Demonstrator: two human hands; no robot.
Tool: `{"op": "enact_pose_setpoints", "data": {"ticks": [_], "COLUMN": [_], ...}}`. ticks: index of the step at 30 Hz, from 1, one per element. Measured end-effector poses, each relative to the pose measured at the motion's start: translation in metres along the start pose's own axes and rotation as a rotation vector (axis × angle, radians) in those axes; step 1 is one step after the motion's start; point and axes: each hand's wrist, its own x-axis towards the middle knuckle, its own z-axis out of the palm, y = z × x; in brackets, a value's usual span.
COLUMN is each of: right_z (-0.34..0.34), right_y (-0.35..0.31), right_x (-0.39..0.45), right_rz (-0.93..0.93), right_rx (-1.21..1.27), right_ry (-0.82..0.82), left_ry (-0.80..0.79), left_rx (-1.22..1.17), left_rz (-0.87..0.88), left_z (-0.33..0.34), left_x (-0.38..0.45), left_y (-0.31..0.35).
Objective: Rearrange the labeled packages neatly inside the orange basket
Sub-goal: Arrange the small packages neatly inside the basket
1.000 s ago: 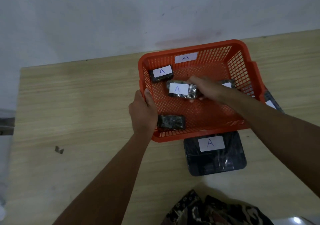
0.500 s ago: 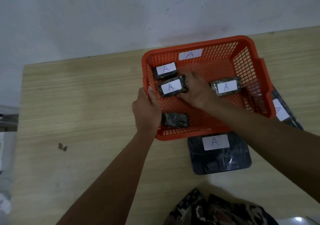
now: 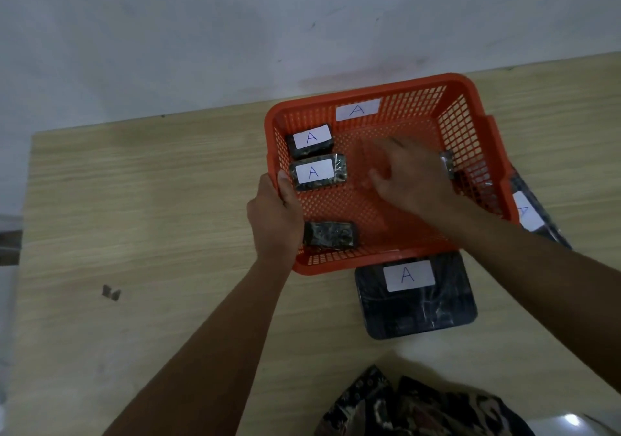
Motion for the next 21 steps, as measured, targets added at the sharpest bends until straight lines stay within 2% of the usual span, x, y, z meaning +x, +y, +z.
{"op": "enact_pose_setpoints", "data": {"ticks": [5, 13, 18, 21], "right_z": [-0.02, -0.003, 0.005, 0.009], "right_y": [0.042, 0.041, 0.023, 0.01], "right_x": [-0.016, -0.011, 0.018, 0.039], "right_rz": [0.036, 0.052, -0.028, -0.083], "right_rx": [-0.113, -0.137, -0.147, -0.149], "right_ry": [-0.286, -0.138, -0.066, -0.078], "left_ry": [0.005, 0.008, 0.007, 0.016], "left_rx": [-0.001, 0.006, 0.006, 0.002], "left_rz": [0.014, 0.015, 0.008, 0.014], "left_z": [0.001, 0.0, 0.001, 0.001], "left_x": [0.0, 0.0, 0.0, 0.001], "left_y": [0.0, 0.0, 0.0, -0.001]}}
